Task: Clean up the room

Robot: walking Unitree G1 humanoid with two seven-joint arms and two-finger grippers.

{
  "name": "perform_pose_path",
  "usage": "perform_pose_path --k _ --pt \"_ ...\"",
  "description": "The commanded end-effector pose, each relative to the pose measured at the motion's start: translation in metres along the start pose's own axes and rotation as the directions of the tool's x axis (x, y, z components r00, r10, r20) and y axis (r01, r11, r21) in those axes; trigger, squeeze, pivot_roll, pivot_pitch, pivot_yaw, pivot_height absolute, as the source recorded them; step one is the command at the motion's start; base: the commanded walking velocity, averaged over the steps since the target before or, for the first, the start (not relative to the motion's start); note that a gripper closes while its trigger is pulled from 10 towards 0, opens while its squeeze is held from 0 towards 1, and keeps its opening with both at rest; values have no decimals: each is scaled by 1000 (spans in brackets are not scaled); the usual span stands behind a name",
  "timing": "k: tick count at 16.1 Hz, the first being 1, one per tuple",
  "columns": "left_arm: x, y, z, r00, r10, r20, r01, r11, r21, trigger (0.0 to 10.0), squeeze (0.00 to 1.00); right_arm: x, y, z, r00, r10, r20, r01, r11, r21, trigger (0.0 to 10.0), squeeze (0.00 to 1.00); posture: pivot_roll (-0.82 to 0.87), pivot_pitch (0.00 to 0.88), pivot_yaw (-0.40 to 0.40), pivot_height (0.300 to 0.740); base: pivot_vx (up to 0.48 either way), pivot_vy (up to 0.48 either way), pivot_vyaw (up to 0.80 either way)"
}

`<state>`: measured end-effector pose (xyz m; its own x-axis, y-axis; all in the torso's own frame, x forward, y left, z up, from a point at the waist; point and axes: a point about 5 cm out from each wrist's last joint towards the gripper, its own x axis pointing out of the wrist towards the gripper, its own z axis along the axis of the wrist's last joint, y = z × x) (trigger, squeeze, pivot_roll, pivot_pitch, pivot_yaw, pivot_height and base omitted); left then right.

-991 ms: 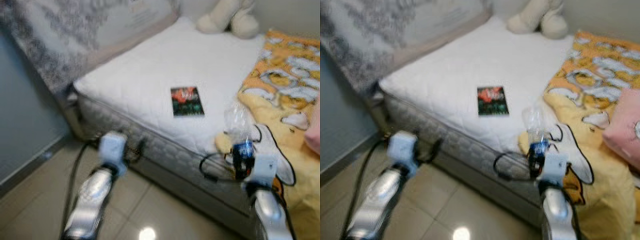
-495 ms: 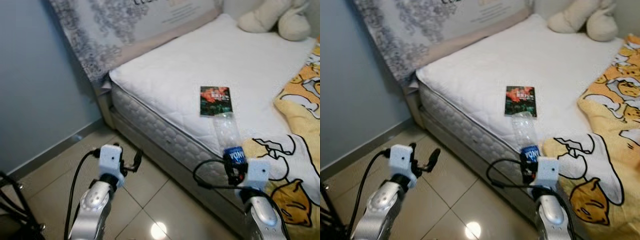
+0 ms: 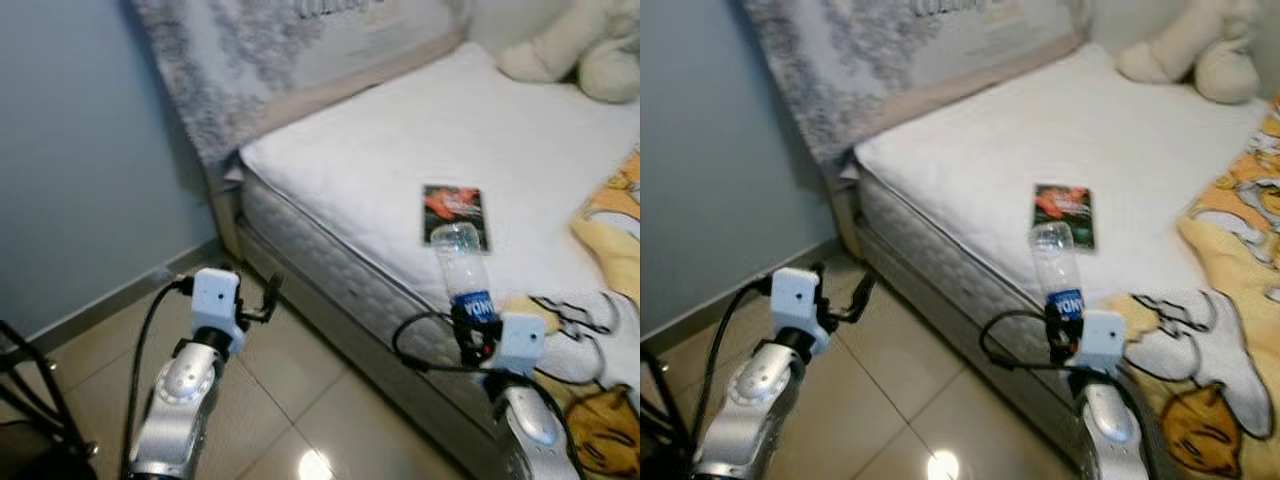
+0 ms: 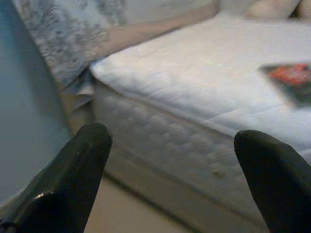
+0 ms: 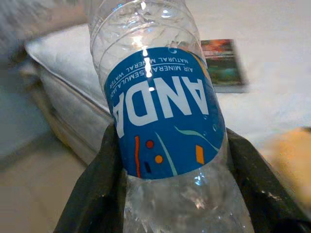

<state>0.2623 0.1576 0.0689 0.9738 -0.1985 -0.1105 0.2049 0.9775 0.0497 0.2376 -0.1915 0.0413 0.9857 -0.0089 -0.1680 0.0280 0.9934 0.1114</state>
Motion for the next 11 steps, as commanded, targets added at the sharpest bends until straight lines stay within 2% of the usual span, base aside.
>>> perform_pose_path --k 1,3,8,11 --pt "2 -4 0 1000 -5 -6 5 1000 6 10000 0 1 -7 5 1000 -18 15 18 1000 13 10000 0 -16 0 13 740 352 0 444" --pt "0 -3 0 1000 -19 -7 20 1000 4 10000 0 1 -9 4 1000 -9 10 10 1000 -29 10000 0 -12 0 15 740 0 0 441" --pt "0 0 -1 1000 -12 -7 12 1000 27 10000 0 4 -9 6 1000 3 14 -3 1000 -23 10000 0 -5 0 7 740 0 0 439" --pt "0 -2 0 1000 -1 4 1 1000 28 10000 0 6 -6 7 1000 28 11 -28 999 -35 10000 0 0 0 -1 740 0 -467 438"
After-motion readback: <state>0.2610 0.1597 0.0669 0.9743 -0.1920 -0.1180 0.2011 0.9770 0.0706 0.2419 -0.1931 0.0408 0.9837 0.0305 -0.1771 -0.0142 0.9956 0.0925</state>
